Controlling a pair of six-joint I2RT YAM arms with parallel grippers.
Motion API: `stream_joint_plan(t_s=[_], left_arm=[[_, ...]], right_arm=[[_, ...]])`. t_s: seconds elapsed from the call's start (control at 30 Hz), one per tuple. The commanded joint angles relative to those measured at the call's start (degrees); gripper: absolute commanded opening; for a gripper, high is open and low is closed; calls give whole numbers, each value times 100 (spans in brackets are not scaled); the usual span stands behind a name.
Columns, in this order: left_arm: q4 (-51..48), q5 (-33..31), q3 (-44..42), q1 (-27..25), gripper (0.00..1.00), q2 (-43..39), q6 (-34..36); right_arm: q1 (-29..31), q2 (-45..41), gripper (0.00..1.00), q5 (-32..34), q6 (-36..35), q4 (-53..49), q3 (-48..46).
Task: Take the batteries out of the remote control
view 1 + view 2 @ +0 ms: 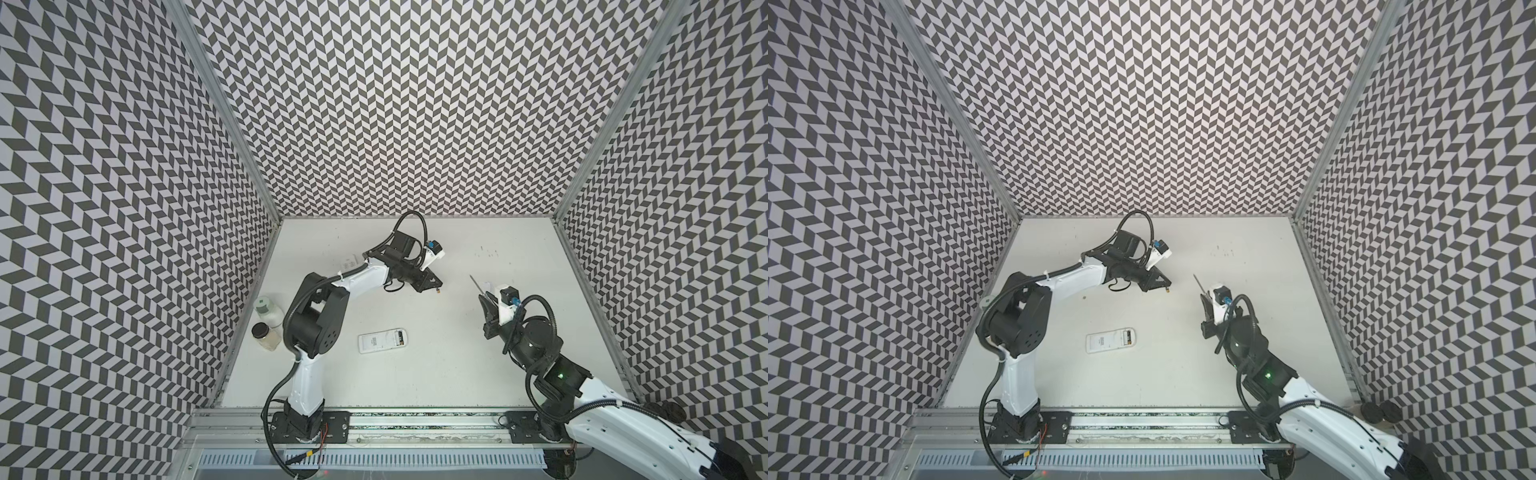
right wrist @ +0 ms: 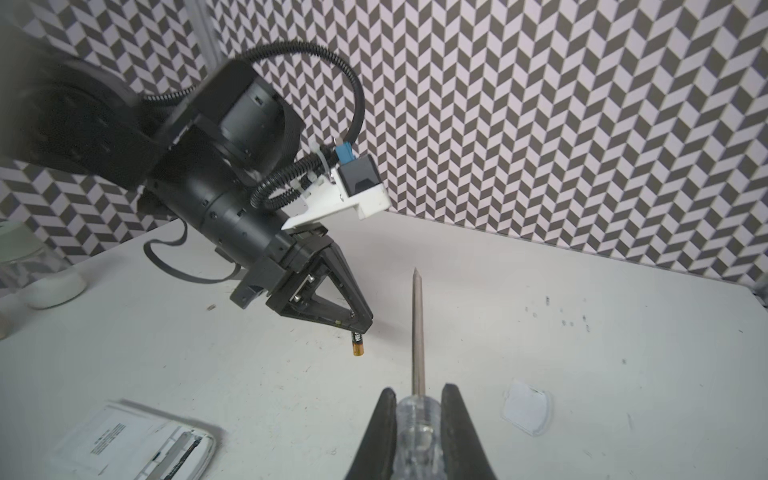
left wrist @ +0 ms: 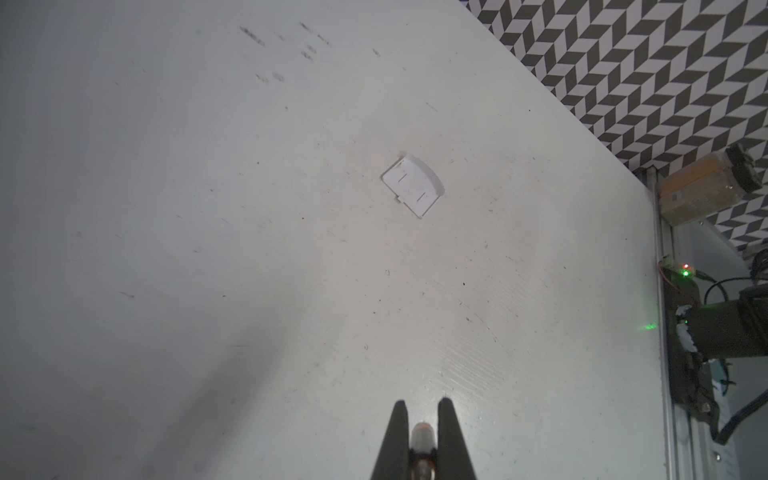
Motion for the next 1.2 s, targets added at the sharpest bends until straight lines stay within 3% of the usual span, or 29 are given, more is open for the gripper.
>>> stream_joint_plan(t_s=[0.0,0.23,0.5,0.6,0.83,1.17], left_arm=[[-55,385,187,2,3,197,-750],[-39,231,333,-38,3,578,-1091],[137,-623,145,-17,7,618,-1624],[172,-996,57,18,10,543,-1674],[380,-1088,-178,164,10,570,-2026],[343,-928,-152,301,19,793,-2042]], right_arm=[[-25,-523,0,673,291,139,-335],[-29,-873,0,689,401,175,-640],[-29,-497,0,426,283,258,-499],[-27,-264,0,-51,310,383,-507],[-64,1257,0,-1502,302,387,89],[-565,3127,0,-2702,956,100,868]])
